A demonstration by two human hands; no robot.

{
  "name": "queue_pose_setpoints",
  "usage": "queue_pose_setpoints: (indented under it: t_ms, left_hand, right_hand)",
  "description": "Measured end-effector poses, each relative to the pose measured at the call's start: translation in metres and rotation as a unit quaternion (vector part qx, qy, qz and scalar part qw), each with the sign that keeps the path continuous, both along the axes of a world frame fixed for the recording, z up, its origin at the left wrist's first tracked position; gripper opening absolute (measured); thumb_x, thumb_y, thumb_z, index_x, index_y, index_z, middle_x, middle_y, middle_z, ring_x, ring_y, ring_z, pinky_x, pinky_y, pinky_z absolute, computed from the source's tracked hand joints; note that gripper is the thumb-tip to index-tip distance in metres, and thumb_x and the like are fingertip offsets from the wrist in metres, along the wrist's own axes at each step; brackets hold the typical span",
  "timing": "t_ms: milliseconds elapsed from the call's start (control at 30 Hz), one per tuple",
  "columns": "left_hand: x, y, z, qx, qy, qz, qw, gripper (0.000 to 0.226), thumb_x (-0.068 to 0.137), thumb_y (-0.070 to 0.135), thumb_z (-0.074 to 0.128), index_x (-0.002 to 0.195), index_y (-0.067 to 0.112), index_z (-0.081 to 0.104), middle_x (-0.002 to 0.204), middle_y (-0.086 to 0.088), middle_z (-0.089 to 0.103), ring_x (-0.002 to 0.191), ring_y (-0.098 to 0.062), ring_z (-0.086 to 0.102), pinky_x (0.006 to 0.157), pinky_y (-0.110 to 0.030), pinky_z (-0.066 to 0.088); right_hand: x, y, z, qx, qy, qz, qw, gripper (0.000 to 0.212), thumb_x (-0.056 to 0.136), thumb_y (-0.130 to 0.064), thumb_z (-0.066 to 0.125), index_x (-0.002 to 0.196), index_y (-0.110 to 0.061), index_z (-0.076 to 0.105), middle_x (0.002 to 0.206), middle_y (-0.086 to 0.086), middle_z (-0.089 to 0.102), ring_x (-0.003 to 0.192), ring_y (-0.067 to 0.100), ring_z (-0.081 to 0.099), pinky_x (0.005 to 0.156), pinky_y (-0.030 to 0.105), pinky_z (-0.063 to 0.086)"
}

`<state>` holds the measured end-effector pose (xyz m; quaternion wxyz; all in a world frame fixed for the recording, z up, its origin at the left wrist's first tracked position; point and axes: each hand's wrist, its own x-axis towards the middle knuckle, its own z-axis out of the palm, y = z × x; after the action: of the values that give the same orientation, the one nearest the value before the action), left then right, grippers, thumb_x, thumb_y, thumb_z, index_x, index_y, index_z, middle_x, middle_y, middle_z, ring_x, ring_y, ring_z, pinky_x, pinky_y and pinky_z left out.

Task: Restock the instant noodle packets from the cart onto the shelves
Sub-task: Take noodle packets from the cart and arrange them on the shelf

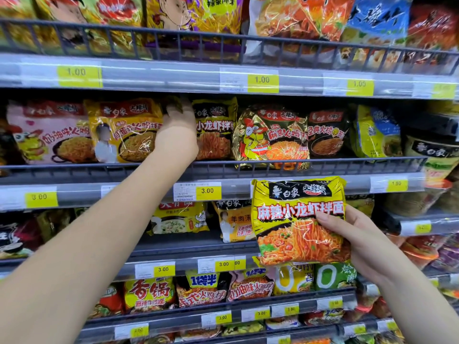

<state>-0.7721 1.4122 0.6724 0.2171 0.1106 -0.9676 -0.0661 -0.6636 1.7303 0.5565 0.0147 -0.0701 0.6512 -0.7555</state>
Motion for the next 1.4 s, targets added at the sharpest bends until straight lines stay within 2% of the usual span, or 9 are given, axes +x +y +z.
queue_pose_setpoints:
  t_ms: [300,533,667,800,967,1067,1200,1300,1400]
  left_hand:
    - [0.02,-0.009,-0.005,-0.107,0.061,-0.004,0.992,0.085,0.088,-0.013,0.057,0.157,-0.007,0.007,0.116,-0.029,0.062,0.104,-0.046,0.065,0.073,-0.043,0.048]
    - [0.032,-0.019,-0.007,-0.108,0.097,-0.029,0.989,0.073,0.093,-0.002,0.06,0.155,0.018,0.027,0.125,-0.025,0.055,0.108,-0.046,0.06,0.071,-0.048,0.046]
    - [0.042,-0.025,-0.01,-0.056,0.11,-0.061,0.991,0.062,0.097,0.012,0.059,0.152,0.016,0.031,0.132,-0.023,0.052,0.115,-0.047,0.057,0.082,-0.052,0.051]
    - [0.062,-0.043,-0.024,0.006,0.172,-0.131,0.976,0.041,0.101,0.032,0.054,0.137,0.014,0.05,0.121,-0.015,0.057,0.113,-0.038,0.056,0.086,-0.05,0.051]
    - [0.089,-0.059,-0.032,0.182,0.217,-0.206,0.937,0.028,0.101,0.034,0.057,0.121,0.017,0.064,0.103,0.007,0.066,0.094,-0.008,0.06,0.084,-0.016,0.047]
    - [0.1,-0.063,-0.026,0.31,0.167,-0.224,0.909,0.029,0.099,0.05,0.055,0.119,0.031,0.064,0.101,0.018,0.068,0.093,0.0,0.065,0.081,-0.018,0.051]
    - [0.099,-0.067,-0.018,0.362,0.118,-0.24,0.893,0.05,0.092,0.058,0.061,0.13,0.026,0.058,0.112,0.017,0.068,0.095,-0.004,0.069,0.067,-0.009,0.052]
    - [0.088,-0.072,-0.017,0.377,0.119,-0.236,0.888,0.074,0.082,0.057,0.073,0.141,0.019,0.051,0.125,0.006,0.064,0.106,-0.008,0.068,0.083,-0.023,0.059]
    - [0.076,-0.075,-0.016,0.401,0.122,-0.223,0.88,0.079,0.081,0.049,0.079,0.144,0.012,0.048,0.127,0.0,0.062,0.109,-0.011,0.066,0.093,-0.034,0.059]
  right_hand:
    - [-0.008,-0.017,0.015,-0.018,0.016,0.027,0.999,0.032,0.081,-0.013,0.067,0.113,-0.01,0.07,0.107,0.013,0.078,0.086,0.022,0.077,0.066,0.032,0.063]
    - [-0.019,-0.036,0.03,-0.001,0.049,0.035,0.998,0.039,0.071,-0.029,0.077,0.108,-0.018,0.073,0.107,0.01,0.078,0.089,0.021,0.077,0.068,0.035,0.064]
    - [-0.026,-0.051,0.043,0.003,0.068,0.049,0.997,0.038,0.074,-0.029,0.075,0.11,-0.02,0.072,0.111,0.008,0.078,0.095,0.021,0.076,0.083,0.041,0.063]
    - [-0.034,-0.07,0.06,0.015,0.082,0.062,0.995,0.044,0.077,-0.03,0.075,0.119,-0.019,0.068,0.112,0.005,0.078,0.099,0.021,0.076,0.079,0.036,0.064]
    - [-0.047,-0.108,0.084,0.016,0.09,0.07,0.993,0.04,0.082,-0.028,0.076,0.119,-0.017,0.068,0.108,0.005,0.079,0.098,0.02,0.076,0.086,0.038,0.062]
    - [-0.058,-0.131,0.096,0.015,0.079,0.067,0.994,0.031,0.088,-0.025,0.075,0.117,-0.016,0.07,0.104,0.003,0.079,0.094,0.019,0.076,0.09,0.041,0.061]
    - [-0.07,-0.153,0.109,0.035,0.069,0.061,0.995,0.044,0.087,-0.028,0.079,0.125,-0.01,0.066,0.108,0.005,0.079,0.101,0.021,0.076,0.094,0.044,0.059]
    - [-0.076,-0.165,0.117,0.042,0.074,0.046,0.995,0.062,0.079,-0.035,0.087,0.125,-0.002,0.063,0.106,0.01,0.079,0.099,0.024,0.076,0.095,0.049,0.059]
    - [-0.086,-0.173,0.119,0.066,0.097,-0.006,0.993,0.109,0.042,-0.057,0.099,0.125,0.001,0.059,0.106,0.011,0.078,0.098,0.026,0.076,0.095,0.05,0.058]
